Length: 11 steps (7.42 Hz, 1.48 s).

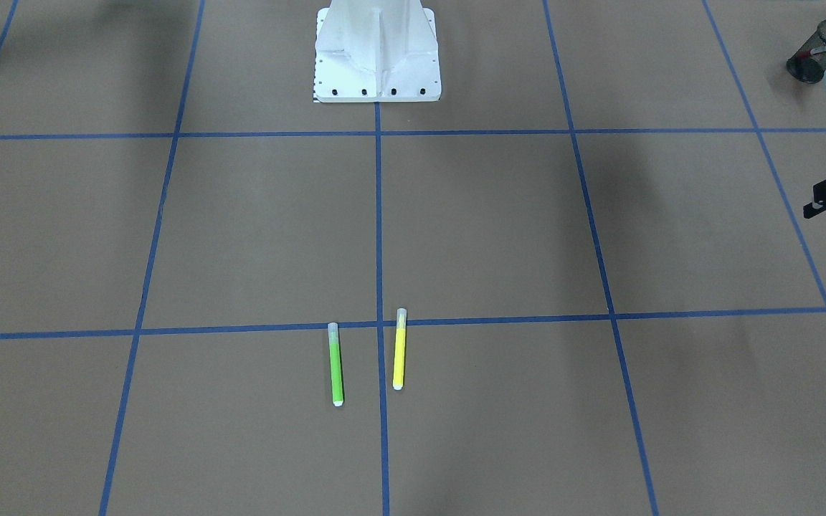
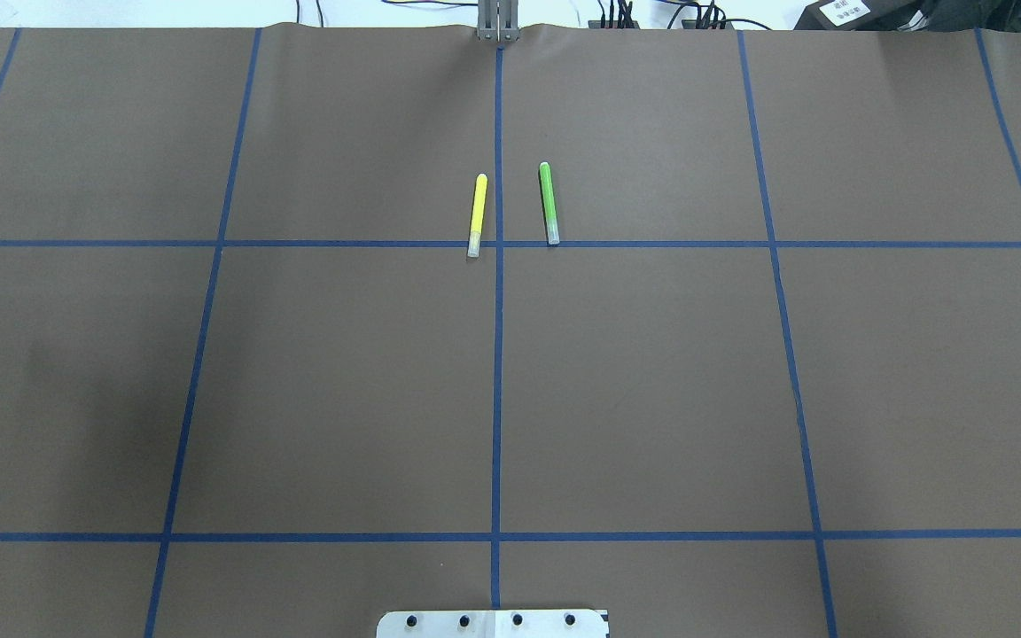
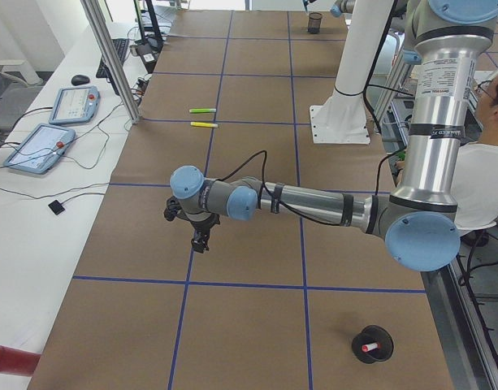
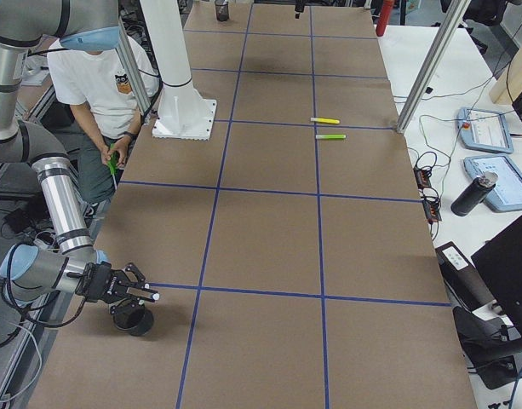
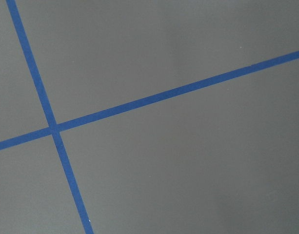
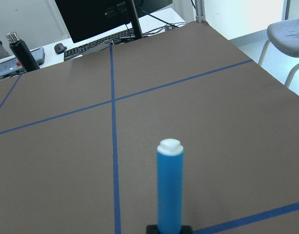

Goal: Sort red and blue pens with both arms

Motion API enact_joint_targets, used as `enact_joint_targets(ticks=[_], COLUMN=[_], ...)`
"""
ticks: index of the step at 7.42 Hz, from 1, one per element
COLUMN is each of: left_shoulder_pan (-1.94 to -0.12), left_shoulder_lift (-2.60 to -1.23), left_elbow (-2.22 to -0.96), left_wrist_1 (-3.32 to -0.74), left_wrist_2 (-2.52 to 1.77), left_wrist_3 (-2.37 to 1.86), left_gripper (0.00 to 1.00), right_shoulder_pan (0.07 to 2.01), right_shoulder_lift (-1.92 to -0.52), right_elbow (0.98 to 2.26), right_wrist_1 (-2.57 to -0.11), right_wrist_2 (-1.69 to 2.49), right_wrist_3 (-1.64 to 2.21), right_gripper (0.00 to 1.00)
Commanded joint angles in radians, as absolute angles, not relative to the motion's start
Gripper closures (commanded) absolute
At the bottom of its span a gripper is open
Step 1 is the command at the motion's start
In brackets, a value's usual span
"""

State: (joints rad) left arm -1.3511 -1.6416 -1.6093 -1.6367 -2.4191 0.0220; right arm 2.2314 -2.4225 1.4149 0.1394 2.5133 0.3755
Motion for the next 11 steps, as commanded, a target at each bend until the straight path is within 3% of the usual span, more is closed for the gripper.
enact_joint_targets(ticks=[1,8,11], left_shoulder_pan=[-1.351,-1.351,-1.351], left_shoulder_lift=[-1.641,-1.634,-1.632], left_elbow=[-1.615,-1.617,-1.624], left_wrist_1=[-1.635,-1.638,-1.638], left_wrist_2=[-2.419,-2.419,-2.421], left_wrist_3=[0.021,0.014,0.008], left_gripper=[0.0,0.0,0.0], right_shoulder_pan=[2.25,2.256,2.255], right_shoulder_lift=[-2.445,-2.448,-2.522], right_elbow=[1.399,1.46,1.462], right_wrist_1=[0.143,0.104,0.113], right_wrist_2=[2.505,2.372,2.275], right_wrist_3=[0.324,0.301,0.252], right_gripper=[1.0,1.0,1.0])
